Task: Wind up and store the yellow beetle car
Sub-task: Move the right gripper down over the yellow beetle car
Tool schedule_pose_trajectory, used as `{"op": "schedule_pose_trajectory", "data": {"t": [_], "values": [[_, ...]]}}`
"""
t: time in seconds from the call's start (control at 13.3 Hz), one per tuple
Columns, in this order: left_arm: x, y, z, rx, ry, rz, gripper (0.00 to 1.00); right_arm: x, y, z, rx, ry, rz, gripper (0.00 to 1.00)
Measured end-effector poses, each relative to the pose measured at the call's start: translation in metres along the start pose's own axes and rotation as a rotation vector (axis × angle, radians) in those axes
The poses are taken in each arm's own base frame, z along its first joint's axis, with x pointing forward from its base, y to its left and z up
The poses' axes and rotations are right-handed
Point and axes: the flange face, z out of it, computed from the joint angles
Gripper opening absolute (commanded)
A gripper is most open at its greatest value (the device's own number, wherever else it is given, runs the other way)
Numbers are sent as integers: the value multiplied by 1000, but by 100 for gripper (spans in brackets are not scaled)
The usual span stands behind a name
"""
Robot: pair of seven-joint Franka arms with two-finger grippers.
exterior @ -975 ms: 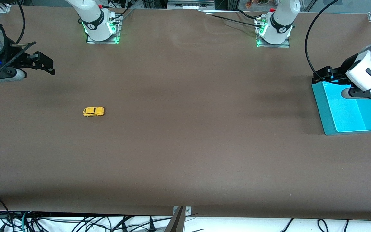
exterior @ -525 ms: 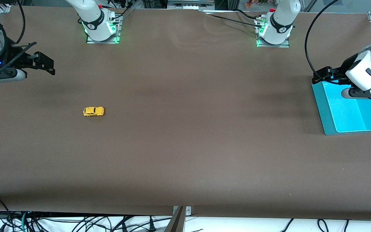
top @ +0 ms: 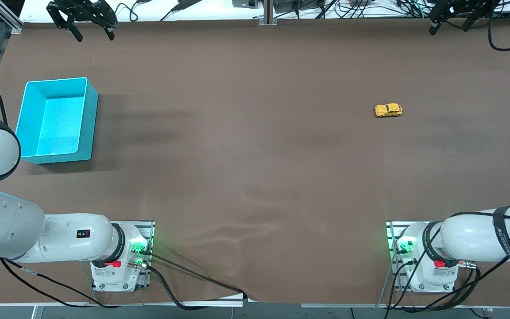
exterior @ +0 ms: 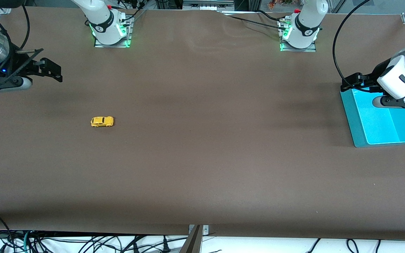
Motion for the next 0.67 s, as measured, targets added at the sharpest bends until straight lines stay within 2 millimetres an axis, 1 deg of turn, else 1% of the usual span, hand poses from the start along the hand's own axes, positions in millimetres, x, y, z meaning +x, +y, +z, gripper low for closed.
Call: {"op": "schedule_pose_trajectory", "data": {"t": [0.15,0.45,0.67], "values": [[0,0,0,0,0,0,100,4,0,18,0,-5,0,100],[0,0,0,0,-1,0,100,12,-2,44,-1,5,-11,100],[1,0,1,0,-2,0,100,21,-9,75,-1,7,-29,100]]}}
